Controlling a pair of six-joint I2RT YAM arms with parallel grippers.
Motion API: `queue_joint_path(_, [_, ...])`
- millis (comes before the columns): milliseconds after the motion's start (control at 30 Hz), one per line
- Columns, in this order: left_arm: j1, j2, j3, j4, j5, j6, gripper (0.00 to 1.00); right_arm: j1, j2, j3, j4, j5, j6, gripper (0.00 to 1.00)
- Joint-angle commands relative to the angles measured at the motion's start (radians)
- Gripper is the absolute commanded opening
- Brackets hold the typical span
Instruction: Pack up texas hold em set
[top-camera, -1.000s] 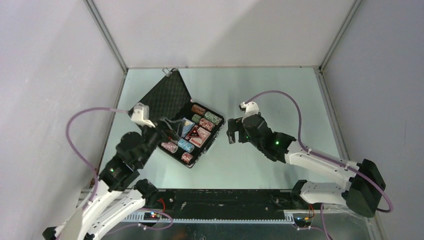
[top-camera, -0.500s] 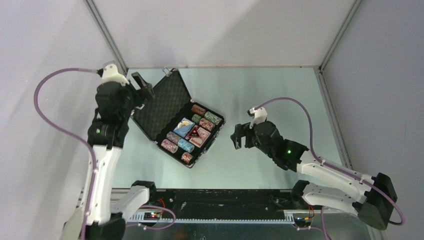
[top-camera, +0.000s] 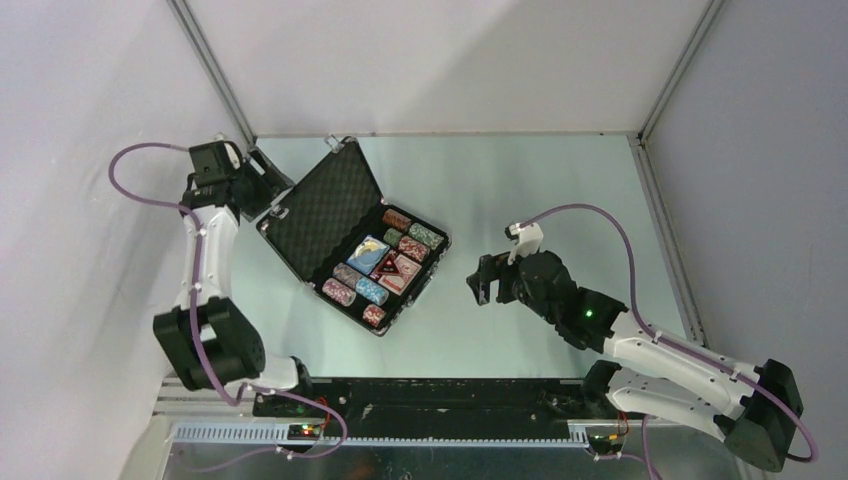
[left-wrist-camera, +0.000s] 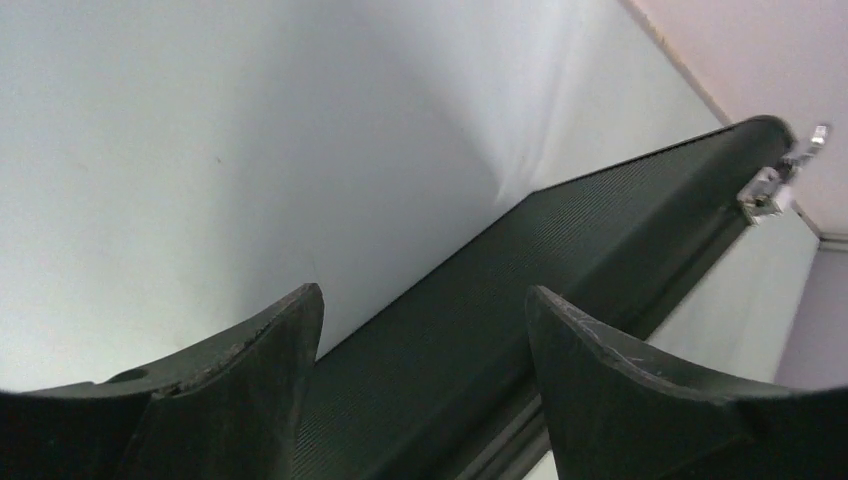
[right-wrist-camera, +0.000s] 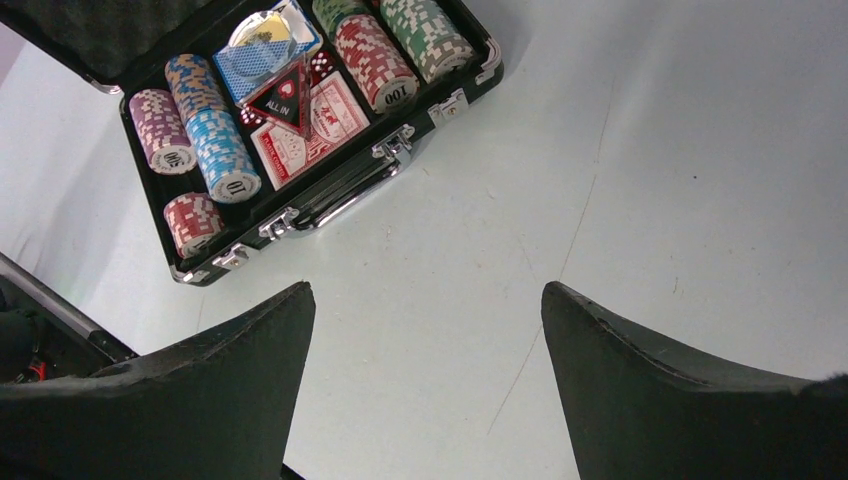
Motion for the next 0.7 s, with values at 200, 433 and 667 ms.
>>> queue_joint_path(200, [-0.054,0.041,-0.047,-0.001,0.353,-0.048,0.56,-0.001,-0.004,-0.021,0.052,-0.015,0.021,0.85])
queue_joint_path(433, [-0.217,-0.148,-0.228,0.036,0.304,-0.042,0.46,-0.005,-0.001,-0.024,0.035,0.001,0.022,0.85])
queue_joint_path(667, [-0.436,-0.235,-0.483,0.160,0.212,-0.112,0.45,-0.009,0.018,-0.024,0.050,-0.008,0.035,0.85])
